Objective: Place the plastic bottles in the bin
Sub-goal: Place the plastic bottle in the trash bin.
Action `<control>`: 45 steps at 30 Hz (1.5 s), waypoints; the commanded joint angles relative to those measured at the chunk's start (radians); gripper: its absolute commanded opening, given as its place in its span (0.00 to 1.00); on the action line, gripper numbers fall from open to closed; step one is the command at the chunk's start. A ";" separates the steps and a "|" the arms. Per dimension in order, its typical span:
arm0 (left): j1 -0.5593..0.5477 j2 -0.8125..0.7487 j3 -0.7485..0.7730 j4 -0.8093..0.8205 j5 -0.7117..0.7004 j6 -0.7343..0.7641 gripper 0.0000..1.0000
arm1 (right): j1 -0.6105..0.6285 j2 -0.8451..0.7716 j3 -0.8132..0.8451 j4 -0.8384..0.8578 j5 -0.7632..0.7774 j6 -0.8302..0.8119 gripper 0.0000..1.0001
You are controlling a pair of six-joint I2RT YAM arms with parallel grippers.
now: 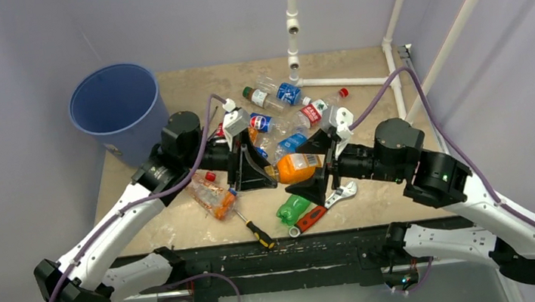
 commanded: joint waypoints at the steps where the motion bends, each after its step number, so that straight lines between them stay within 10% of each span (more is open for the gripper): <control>1: -0.004 -0.017 0.136 -0.321 -0.075 0.136 0.00 | 0.001 -0.016 0.042 -0.054 -0.075 -0.060 0.98; 45: -0.070 -0.034 0.214 -0.388 -0.107 0.184 0.00 | 0.123 0.074 -0.155 0.048 0.159 -0.173 0.96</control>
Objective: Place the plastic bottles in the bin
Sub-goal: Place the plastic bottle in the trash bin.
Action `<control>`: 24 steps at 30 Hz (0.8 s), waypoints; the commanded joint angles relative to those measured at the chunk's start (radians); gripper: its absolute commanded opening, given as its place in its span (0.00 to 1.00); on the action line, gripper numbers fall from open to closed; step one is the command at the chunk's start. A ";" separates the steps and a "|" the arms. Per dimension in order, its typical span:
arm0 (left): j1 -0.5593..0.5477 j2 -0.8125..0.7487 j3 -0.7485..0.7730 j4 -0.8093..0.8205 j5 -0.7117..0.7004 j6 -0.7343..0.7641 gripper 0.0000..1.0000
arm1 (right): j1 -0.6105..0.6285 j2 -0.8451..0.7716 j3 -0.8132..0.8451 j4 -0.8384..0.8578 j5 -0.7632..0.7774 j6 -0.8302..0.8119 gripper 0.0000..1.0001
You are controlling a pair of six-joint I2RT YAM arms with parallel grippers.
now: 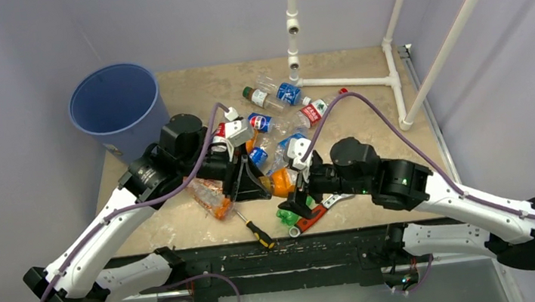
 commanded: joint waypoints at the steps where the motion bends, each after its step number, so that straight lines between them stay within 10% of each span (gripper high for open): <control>1: -0.003 -0.018 0.034 0.065 0.050 -0.006 0.00 | 0.022 -0.010 -0.013 0.053 0.068 -0.025 0.93; 9: -0.004 -0.024 0.006 0.133 0.062 -0.041 0.00 | 0.023 -0.034 -0.024 0.097 0.054 -0.030 0.53; 15: -0.004 -0.092 -0.052 0.278 -0.023 -0.092 0.72 | 0.023 -0.104 -0.075 0.191 0.060 -0.006 0.40; 24: -0.004 -0.442 -0.455 0.986 -0.491 -0.296 0.99 | 0.024 -0.241 -0.310 0.618 0.127 0.237 0.34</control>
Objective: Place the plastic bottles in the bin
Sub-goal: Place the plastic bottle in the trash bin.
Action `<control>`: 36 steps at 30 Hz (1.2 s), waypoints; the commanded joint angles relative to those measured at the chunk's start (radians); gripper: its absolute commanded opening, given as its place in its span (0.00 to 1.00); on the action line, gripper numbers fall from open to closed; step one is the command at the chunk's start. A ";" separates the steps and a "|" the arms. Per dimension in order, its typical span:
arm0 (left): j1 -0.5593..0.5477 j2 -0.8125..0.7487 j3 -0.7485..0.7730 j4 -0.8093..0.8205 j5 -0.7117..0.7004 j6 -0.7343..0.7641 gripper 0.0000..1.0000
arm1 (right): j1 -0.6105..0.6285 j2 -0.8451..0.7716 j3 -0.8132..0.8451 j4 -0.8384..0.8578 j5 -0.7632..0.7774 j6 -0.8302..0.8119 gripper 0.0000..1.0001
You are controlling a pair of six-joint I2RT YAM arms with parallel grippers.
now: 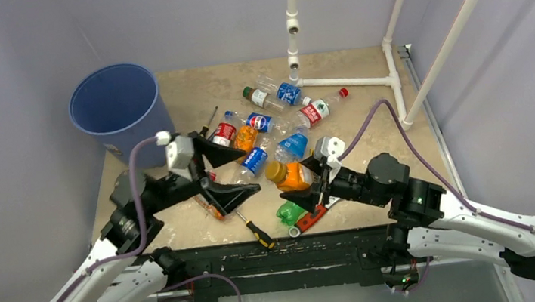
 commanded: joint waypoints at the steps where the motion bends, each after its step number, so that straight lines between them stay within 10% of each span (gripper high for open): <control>1: -0.004 -0.117 -0.161 0.485 -0.256 -0.121 0.99 | 0.001 -0.032 -0.095 0.314 0.089 0.177 0.34; 14: -0.004 0.177 -0.064 0.570 -0.123 -0.174 0.93 | 0.001 0.060 -0.227 0.736 0.143 0.384 0.34; 26: -0.003 0.207 -0.031 0.540 -0.078 -0.228 0.89 | 0.001 0.110 -0.214 0.735 0.187 0.394 0.32; 31: -0.004 0.257 -0.013 0.562 0.011 -0.266 0.55 | 0.002 0.138 -0.199 0.731 0.175 0.382 0.32; 36: -0.004 0.263 0.002 0.558 0.007 -0.274 0.62 | 0.001 0.151 -0.197 0.716 0.171 0.374 0.32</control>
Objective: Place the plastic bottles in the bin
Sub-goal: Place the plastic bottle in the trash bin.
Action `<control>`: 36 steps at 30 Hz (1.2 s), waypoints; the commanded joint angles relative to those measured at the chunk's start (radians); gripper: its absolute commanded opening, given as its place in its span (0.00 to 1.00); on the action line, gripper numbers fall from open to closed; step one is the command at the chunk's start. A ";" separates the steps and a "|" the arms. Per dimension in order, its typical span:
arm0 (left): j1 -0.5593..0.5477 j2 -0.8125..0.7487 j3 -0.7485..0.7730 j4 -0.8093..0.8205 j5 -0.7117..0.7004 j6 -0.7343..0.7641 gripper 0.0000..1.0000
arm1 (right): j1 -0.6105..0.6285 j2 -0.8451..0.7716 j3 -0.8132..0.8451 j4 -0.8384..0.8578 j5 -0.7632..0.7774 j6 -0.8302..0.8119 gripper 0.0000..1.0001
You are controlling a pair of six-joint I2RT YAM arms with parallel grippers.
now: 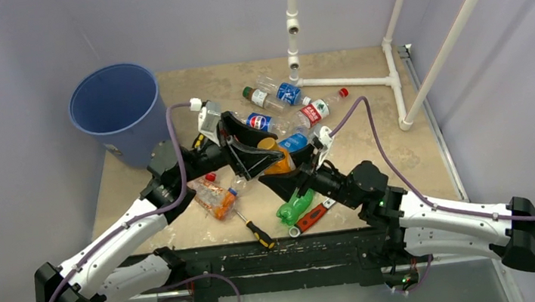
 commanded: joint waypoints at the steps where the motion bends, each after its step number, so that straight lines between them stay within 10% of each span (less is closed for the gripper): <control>1: -0.004 -0.003 0.046 0.037 0.036 -0.026 0.62 | 0.002 0.002 0.040 0.036 0.007 -0.013 0.32; 10: -0.003 0.016 0.042 0.077 0.107 -0.053 0.00 | 0.003 -0.009 0.041 0.020 0.010 -0.007 0.48; 14: -0.003 -0.028 0.063 -0.035 0.036 0.036 0.00 | 0.002 -0.047 0.061 -0.038 0.012 0.003 0.98; 23: -0.002 -0.032 0.445 -0.612 -0.884 0.440 0.00 | 0.002 -0.296 0.097 -0.293 0.111 -0.035 0.99; 29: 0.024 0.131 0.549 -0.411 -1.389 0.819 0.00 | 0.002 -0.354 0.003 -0.283 0.148 0.017 0.99; 36: 0.327 0.321 0.624 -0.183 -1.506 0.930 0.00 | 0.002 -0.295 -0.065 -0.231 0.095 0.089 0.99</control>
